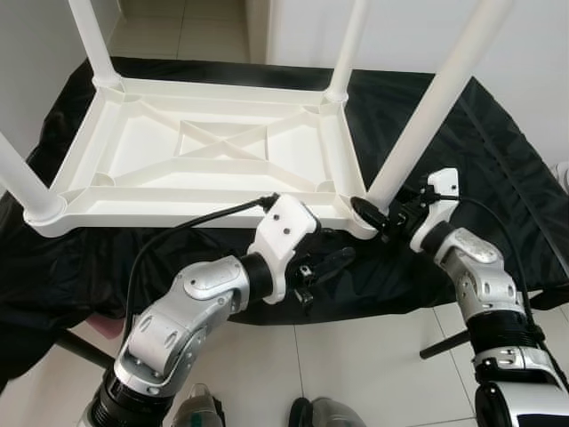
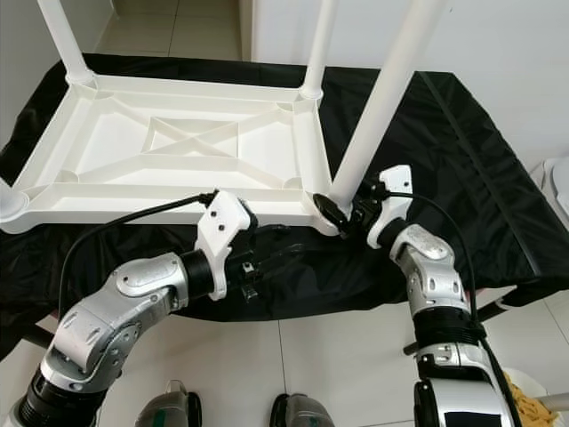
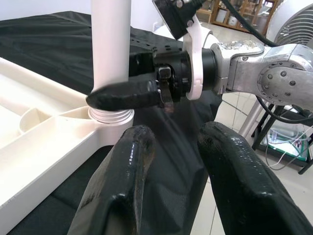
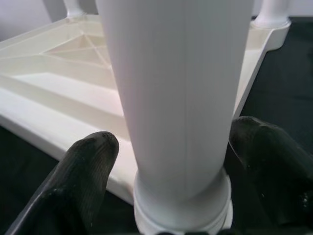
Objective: Building children table
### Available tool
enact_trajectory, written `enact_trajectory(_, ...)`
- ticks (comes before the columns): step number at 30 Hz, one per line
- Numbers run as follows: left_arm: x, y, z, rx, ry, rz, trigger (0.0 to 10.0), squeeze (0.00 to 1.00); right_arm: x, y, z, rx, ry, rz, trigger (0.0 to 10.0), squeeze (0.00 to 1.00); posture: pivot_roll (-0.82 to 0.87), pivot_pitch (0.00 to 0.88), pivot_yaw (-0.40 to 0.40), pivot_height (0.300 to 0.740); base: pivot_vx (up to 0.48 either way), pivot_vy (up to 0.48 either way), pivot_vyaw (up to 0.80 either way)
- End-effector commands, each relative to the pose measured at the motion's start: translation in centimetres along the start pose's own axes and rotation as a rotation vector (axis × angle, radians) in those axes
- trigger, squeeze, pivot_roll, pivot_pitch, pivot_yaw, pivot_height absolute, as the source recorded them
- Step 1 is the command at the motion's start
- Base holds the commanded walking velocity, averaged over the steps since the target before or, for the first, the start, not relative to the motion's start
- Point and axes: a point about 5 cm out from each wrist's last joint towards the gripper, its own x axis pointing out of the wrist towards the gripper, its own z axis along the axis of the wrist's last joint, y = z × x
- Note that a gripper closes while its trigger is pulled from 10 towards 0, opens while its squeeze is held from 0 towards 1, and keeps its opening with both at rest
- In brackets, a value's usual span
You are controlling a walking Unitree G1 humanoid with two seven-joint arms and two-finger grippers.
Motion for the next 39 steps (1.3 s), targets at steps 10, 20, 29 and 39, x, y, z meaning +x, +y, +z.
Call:
enact_trajectory(10, -0.1, 0.0, 0.2, 0.001, 0.008, 0.019, 10.0, 0.00, 0.0, -0.7, -0.5, 0.025, 0.000, 0.069, 10.0, 0.00, 0.06, 0.090, -0.035, 0.740, 0.000, 0.000, 0.00)
enact_trajectory(20, -0.2, 0.0, 0.2, 0.005, 0.014, 0.014, 10.0, 0.00, 0.8, -0.6, -0.2, -0.001, -0.050, 0.061, 10.0, 0.00, 0.06, 0.088, -0.028, 0.740, 0.000, 0.000, 0.00)
enact_trajectory(29, -0.1, 0.1, 0.3, 0.009, 0.014, 0.015, 10.0, 0.00, 0.7, -0.7, -0.8, -0.032, -0.024, 0.071, 0.0, 0.00, 0.06, 0.079, -0.031, 0.740, 0.000, 0.000, 0.00)
enact_trajectory(39, 0.1, 0.0, 0.3, 0.006, 0.009, 0.019, 10.0, 0.00, 0.2, -1.0, -1.3, -0.038, 0.008, 0.071, 10.0, 0.00, 0.05, 0.076, -0.046, 0.740, 0.000, 0.000, 0.00)
